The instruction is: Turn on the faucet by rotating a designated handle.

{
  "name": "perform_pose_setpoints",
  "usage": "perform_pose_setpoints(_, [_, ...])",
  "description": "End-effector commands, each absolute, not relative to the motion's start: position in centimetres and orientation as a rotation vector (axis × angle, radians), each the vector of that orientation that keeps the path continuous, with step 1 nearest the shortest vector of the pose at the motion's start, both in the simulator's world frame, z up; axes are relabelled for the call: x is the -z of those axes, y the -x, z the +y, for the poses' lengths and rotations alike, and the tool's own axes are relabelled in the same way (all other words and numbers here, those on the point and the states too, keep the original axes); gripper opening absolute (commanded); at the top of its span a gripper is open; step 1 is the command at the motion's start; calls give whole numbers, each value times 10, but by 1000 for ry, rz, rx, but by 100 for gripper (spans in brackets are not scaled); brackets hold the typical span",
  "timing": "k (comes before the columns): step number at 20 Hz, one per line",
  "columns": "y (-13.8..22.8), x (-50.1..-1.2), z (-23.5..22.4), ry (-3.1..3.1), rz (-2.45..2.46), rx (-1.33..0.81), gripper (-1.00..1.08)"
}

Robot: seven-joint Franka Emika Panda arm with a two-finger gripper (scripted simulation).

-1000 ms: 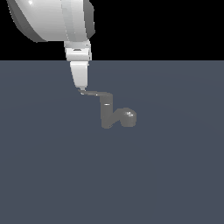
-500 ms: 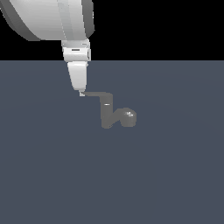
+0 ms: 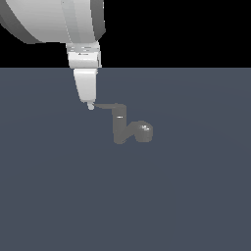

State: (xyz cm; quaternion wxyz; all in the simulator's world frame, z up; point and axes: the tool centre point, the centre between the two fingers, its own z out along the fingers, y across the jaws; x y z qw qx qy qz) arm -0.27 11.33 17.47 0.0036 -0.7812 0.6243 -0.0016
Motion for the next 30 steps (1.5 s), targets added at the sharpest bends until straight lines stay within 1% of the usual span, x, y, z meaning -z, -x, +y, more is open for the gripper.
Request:
perform_pose_setpoints(1, [9, -174, 102, 2443, 1971, 3, -100])
perform_pose_setpoints(19, [54, -173, 57, 2443, 1975, 0, -100])
perform_pose_setpoints(20, [54, -173, 57, 2443, 1975, 0, -100])
perform_pose_setpoints(21, [50, -175, 67, 2450, 1955, 4, -100])
perform_pose_setpoints(30, [50, -174, 9, 2446, 1968, 1, -100])
